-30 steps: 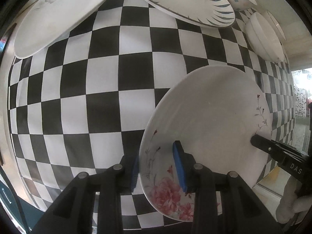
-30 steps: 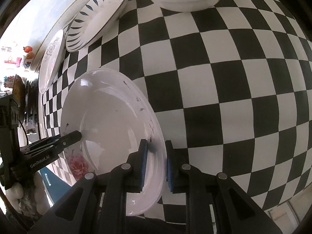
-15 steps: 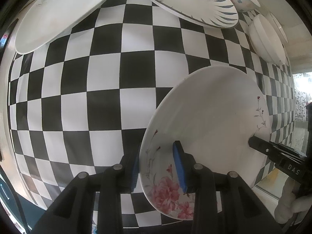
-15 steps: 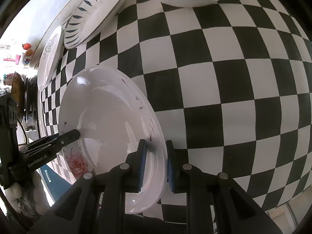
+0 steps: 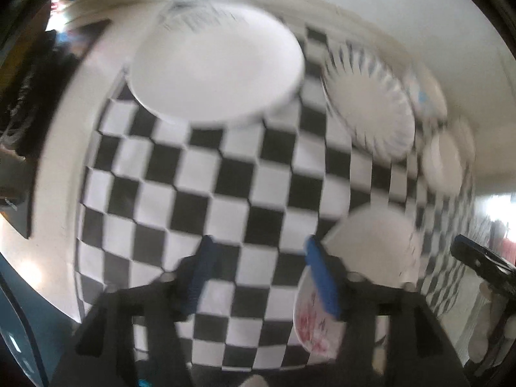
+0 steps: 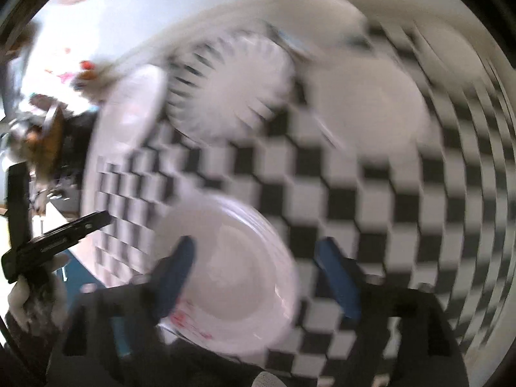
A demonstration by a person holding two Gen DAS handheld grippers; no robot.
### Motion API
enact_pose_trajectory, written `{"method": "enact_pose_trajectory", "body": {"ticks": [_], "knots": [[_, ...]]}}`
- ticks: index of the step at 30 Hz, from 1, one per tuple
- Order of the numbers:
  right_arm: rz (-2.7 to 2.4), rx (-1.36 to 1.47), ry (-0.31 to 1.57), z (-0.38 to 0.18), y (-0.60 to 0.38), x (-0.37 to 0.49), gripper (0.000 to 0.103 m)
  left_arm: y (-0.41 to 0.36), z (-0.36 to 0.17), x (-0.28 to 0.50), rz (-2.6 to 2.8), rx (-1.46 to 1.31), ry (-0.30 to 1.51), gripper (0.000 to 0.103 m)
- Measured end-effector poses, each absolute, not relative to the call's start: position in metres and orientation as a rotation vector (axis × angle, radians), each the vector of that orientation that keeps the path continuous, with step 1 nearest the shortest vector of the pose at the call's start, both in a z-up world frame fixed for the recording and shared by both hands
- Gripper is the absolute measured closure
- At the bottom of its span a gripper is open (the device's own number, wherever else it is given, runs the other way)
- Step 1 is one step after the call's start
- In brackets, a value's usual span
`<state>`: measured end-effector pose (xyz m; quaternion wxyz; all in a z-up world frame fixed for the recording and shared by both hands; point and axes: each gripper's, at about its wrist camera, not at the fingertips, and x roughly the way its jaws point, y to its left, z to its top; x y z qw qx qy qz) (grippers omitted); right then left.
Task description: Organize plates and bowls
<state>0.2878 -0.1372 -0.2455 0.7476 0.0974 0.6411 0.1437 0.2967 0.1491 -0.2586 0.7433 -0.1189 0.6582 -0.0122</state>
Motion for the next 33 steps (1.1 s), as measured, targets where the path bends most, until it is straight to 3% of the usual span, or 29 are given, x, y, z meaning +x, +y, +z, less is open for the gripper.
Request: {"method": "enact_pose_trajectory", "body": {"ticks": [1, 5, 10, 23, 26, 33], "knots": [[0.352, 0.201, 1.376, -0.238, -0.123, 0.301, 0.014, 0.158, -0.254, 0.302, -0.018, -0.278, 1.428, 0.029], [0.455, 0.168, 1.348, -0.226, -0.068, 0.353, 0.012, 0.192, -0.236, 0.333, 0.047, -0.353, 1.366, 0.029], [0.498, 0.110, 1.413, -0.248, 0.000, 0.430, 0.012, 0.230, -0.243, 0.366, 0.122, -0.422, 1.342, 0.029], [0.546, 0.075, 1.595, -0.346, 0.066, 0.536, 0.013, 0.292, -0.331, 0.432, 0.206, -0.521, 1.467, 0.031], [0.567, 0.064, 1.628, -0.359, 0.071, 0.540, 0.022, 0.292, -0.342, 0.436, 0.195, -0.529, 1.479, 0.031], [0.631, 0.133, 1.688, -0.383, 0.078, 0.543, 0.043, 0.277, -0.352, 0.439, 0.147, -0.463, 1.493, 0.059]]}}
